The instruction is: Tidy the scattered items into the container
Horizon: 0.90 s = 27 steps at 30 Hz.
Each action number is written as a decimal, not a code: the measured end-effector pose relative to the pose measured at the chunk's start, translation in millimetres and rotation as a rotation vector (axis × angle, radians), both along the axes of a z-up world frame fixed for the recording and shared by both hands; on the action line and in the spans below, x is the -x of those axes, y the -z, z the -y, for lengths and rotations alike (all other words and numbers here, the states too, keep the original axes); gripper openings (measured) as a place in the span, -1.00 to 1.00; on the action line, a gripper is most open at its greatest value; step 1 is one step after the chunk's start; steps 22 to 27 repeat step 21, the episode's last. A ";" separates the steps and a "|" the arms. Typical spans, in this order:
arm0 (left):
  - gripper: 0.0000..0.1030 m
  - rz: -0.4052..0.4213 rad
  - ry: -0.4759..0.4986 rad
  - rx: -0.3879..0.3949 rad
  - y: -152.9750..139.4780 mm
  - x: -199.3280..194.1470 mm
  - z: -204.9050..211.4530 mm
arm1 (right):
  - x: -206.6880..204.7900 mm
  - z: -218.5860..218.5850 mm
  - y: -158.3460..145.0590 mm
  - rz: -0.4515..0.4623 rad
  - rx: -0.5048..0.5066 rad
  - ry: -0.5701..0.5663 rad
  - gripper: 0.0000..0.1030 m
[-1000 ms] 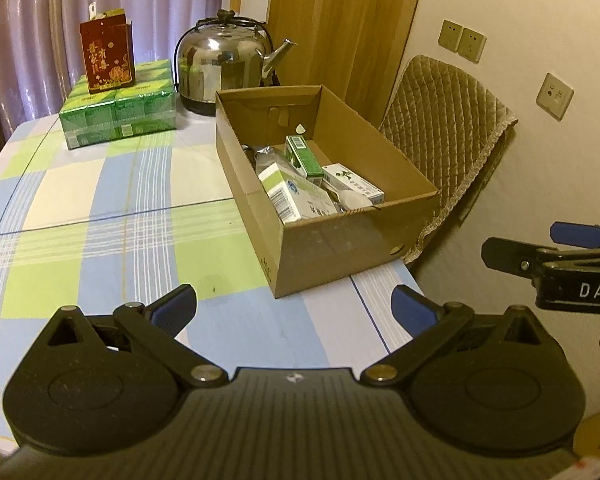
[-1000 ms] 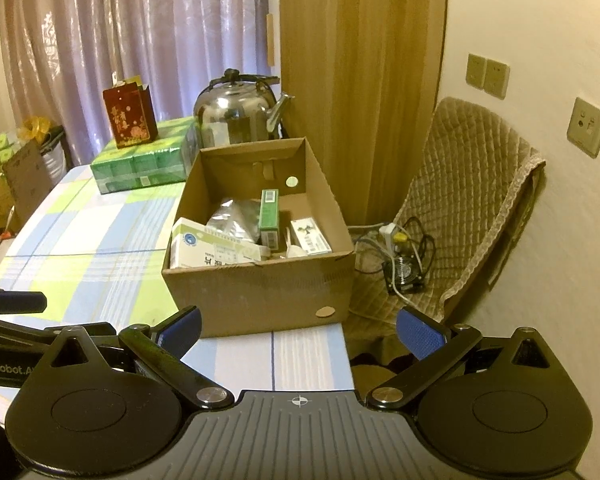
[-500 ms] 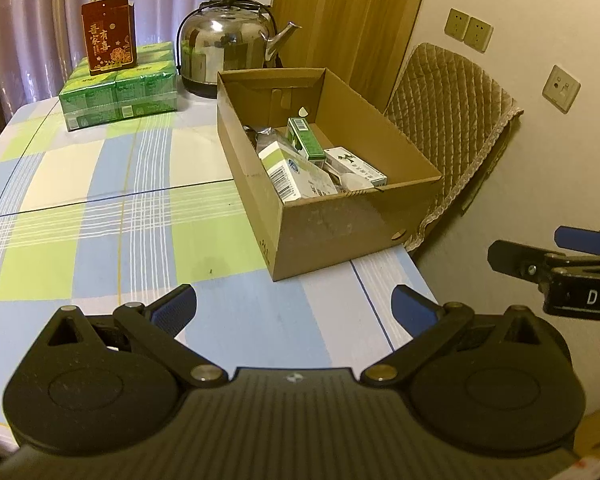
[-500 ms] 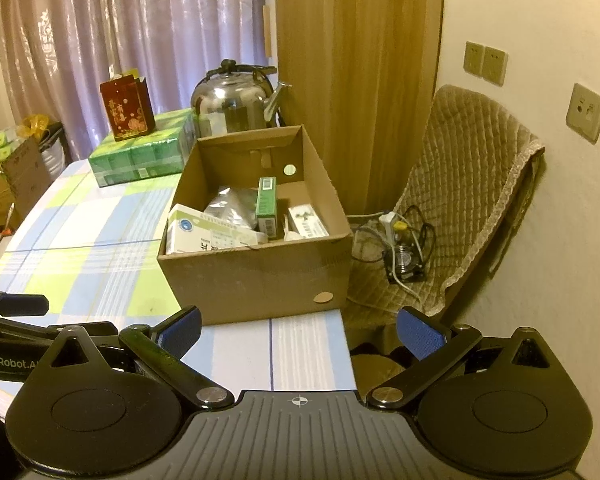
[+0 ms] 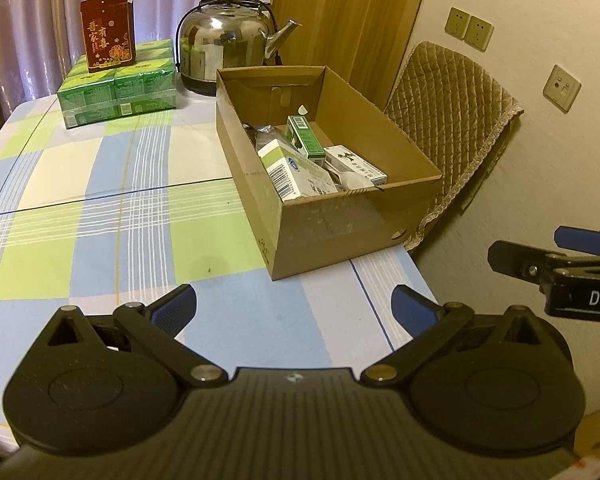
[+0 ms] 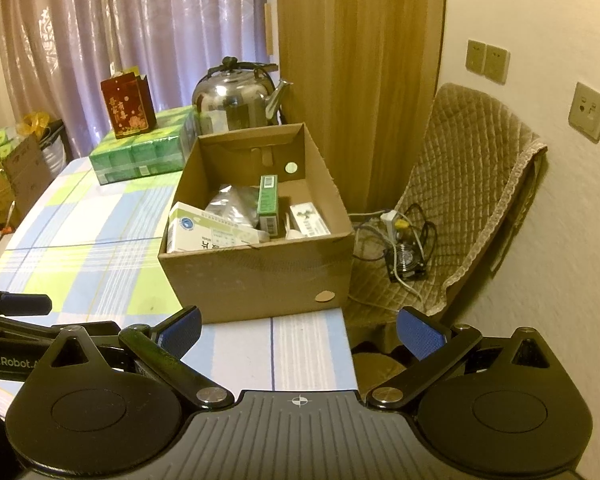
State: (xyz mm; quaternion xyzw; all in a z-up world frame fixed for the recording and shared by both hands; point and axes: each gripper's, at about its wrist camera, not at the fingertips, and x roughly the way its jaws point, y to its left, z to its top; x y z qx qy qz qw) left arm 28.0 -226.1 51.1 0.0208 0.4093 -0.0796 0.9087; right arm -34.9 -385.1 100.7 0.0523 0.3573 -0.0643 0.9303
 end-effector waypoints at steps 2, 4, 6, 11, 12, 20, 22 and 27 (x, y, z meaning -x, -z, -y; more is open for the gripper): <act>0.98 0.000 0.000 0.001 0.2 -0.3 -0.2 | -0.5 -0.2 0.2 -0.002 -0.001 0.000 0.96; 0.98 0.000 0.000 0.001 0.2 -0.3 -0.2 | -1.0 -0.9 0.6 -0.003 0.000 -0.002 0.96; 0.98 -0.001 0.001 0.001 0.4 -0.7 -0.1 | -1.8 -1.7 0.8 -0.004 0.002 -0.002 0.96; 0.98 -0.005 -0.002 0.002 1.6 -2.2 -0.4 | -3.1 -2.4 1.9 -0.008 0.005 -0.003 0.96; 0.98 -0.005 -0.003 0.002 2.0 -3.0 -0.7 | -3.2 -2.5 2.1 -0.008 0.004 -0.004 0.96; 0.98 -0.010 0.001 0.007 6.9 -4.2 -3.9 | -6.0 -4.1 6.9 -0.019 0.006 -0.007 0.96; 0.98 -0.010 0.000 0.006 7.4 -4.0 -4.4 | -6.4 -4.5 7.1 -0.020 0.006 -0.008 0.96; 0.98 -0.010 0.000 0.006 7.4 -4.0 -4.4 | -6.4 -4.5 7.1 -0.020 0.006 -0.008 0.96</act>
